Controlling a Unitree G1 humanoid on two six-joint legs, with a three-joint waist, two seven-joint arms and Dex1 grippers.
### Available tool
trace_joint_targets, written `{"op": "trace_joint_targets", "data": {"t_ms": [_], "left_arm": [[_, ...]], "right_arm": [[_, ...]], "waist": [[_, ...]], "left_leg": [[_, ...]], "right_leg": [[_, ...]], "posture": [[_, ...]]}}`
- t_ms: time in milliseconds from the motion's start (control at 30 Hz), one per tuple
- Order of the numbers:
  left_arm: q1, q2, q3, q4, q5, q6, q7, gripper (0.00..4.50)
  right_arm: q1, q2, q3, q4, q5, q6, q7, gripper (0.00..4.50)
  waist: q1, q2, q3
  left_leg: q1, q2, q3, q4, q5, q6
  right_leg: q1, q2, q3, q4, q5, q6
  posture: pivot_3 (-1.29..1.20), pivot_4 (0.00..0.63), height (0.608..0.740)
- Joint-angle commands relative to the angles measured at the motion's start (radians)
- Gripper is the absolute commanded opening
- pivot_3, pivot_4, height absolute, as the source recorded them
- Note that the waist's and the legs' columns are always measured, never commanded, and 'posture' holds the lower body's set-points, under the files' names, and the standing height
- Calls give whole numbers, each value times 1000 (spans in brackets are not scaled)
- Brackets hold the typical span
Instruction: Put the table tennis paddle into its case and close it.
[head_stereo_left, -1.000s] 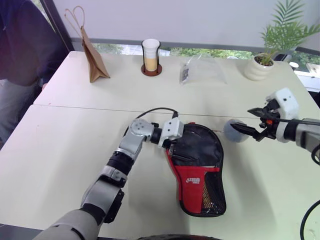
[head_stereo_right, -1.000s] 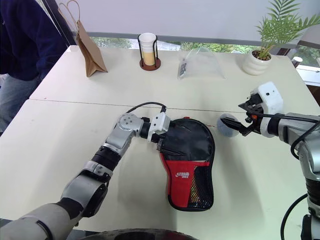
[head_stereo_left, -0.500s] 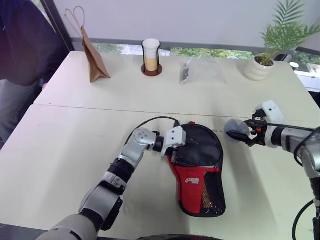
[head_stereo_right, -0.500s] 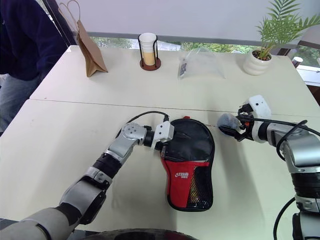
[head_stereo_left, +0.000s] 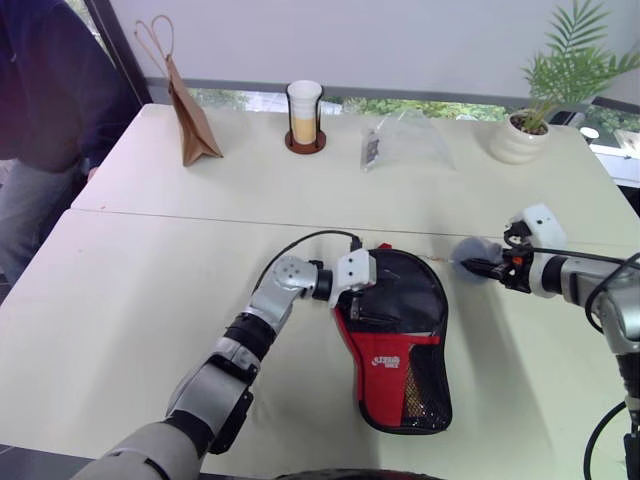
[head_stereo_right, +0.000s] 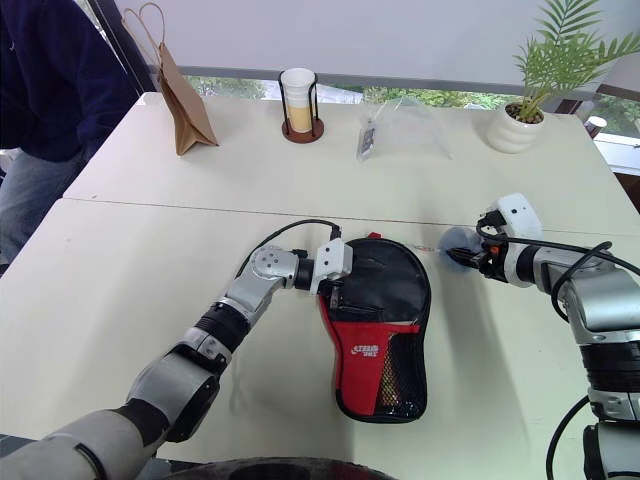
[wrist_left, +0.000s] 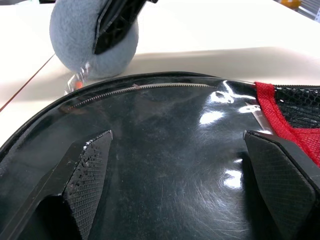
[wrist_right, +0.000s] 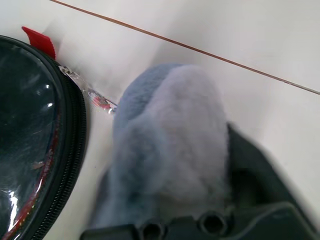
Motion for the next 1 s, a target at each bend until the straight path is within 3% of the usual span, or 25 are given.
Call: {"op": "trace_joint_targets", "data": {"t_ms": [33, 500, 1000], "left_arm": [[22, 5, -43, 61, 52, 29, 10, 4398], [-4, -4, -58, 114, 77, 48, 66, 4398], [-22, -5, -64, 150, 90, 39, 90, 4398]], "right_arm": [[14, -8, -44, -32, 6, -6, 5, 255], [325, -104, -189, -372, 24, 97, 19, 180], [762, -86, -469, -713, 69, 176, 147, 180]], "waist": [[2, 0, 0], [25, 3, -4], [25, 0, -7]], "left_leg": [[0, 0, 0, 0, 0, 0], [2, 0, 0, 0, -2, 4], [8, 0, -1, -2, -3, 6]], "right_leg": [[0, 0, 0, 0, 0, 0], [3, 0, 0, -1, 0, 0], [9, 0, 0, -4, 0, 0]], "posture": [[0, 150, 740], [0, 150, 740], [0, 150, 740]]}}
